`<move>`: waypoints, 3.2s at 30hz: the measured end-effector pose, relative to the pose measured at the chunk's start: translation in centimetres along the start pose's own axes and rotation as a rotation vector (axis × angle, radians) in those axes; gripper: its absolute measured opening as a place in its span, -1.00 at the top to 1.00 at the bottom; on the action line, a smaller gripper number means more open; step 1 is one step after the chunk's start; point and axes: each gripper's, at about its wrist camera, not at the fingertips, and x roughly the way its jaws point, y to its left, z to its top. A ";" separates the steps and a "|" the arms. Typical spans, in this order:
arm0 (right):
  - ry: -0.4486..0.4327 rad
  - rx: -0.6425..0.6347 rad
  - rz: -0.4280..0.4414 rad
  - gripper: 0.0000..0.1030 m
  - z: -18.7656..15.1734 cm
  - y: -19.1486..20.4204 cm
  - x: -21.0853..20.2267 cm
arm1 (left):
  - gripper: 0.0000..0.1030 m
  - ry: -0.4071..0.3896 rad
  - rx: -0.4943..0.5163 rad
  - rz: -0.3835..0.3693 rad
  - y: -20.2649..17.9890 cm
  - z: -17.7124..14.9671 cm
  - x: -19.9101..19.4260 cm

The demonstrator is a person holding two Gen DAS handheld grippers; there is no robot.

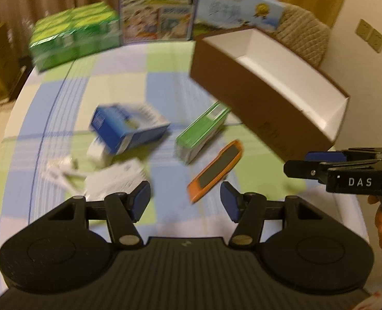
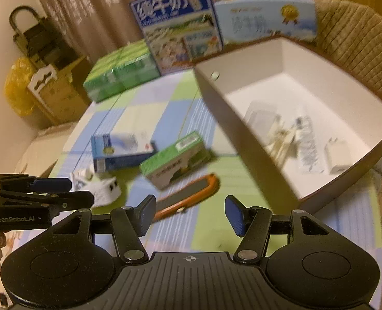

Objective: Organize rigid objects
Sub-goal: 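Lower the right tool onto the white WiFi repeater and grasp its body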

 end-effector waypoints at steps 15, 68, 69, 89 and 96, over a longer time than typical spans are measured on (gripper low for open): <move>0.124 -0.041 -0.009 -0.09 -2.0 2.1 5.6 | -0.06 0.028 -0.106 0.092 5.1 -3.9 -0.1; 0.200 -0.575 0.407 0.06 -1.2 15.2 16.4 | -0.06 0.074 -0.482 0.421 19.7 -12.0 -4.3; 0.185 -0.580 0.404 -0.18 -0.7 15.0 16.5 | -0.06 0.073 -0.485 0.421 19.8 -12.1 -4.4; 0.289 -0.645 0.456 -0.25 1.1 18.4 24.6 | -0.06 0.102 -0.567 0.441 20.6 -14.5 -5.1; 0.222 -0.895 0.341 -0.17 -2.6 21.9 21.9 | -0.06 0.108 -0.568 0.435 21.0 -14.7 -4.7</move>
